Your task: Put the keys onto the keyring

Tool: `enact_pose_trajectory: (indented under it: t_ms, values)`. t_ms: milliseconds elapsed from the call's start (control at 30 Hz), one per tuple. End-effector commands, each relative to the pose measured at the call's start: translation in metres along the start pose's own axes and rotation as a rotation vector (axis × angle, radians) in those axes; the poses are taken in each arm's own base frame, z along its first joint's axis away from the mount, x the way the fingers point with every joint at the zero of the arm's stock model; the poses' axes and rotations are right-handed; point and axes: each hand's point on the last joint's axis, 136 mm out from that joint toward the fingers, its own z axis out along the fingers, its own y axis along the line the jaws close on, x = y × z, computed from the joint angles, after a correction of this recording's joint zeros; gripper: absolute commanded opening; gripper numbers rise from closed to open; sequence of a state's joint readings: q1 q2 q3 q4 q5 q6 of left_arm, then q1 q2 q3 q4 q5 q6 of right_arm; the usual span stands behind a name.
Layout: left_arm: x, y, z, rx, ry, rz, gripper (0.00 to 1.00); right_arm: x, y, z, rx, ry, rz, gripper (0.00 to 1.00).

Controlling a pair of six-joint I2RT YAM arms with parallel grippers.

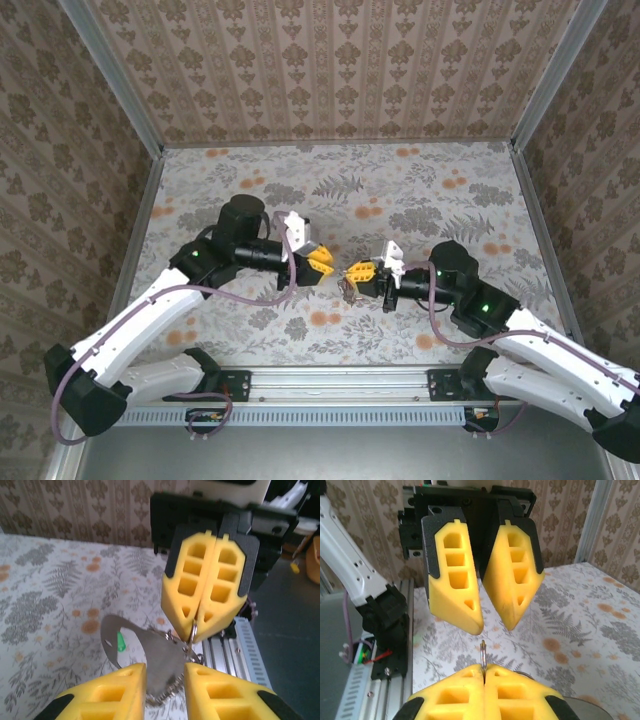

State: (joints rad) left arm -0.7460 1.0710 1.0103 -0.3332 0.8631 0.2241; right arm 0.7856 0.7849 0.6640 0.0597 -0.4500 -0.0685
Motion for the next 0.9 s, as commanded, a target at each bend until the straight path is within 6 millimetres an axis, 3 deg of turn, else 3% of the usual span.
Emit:
enact_pose_trajectory:
  t_ms: [0,667,867]
  values:
    - [-0.034,-0.008,-0.004,0.056,-0.141,0.037,0.26,-0.039,0.011,-0.007,-0.061,-0.177,0.017,0.00]
    - [-0.040,-0.026,-0.019,0.085,-0.177,0.049,0.26,-0.055,0.004,-0.012,-0.067,-0.317,0.079,0.00]
    - [-0.041,-0.025,-0.013,0.101,-0.177,0.053,0.25,-0.060,0.006,-0.011,-0.090,-0.332,0.081,0.00]
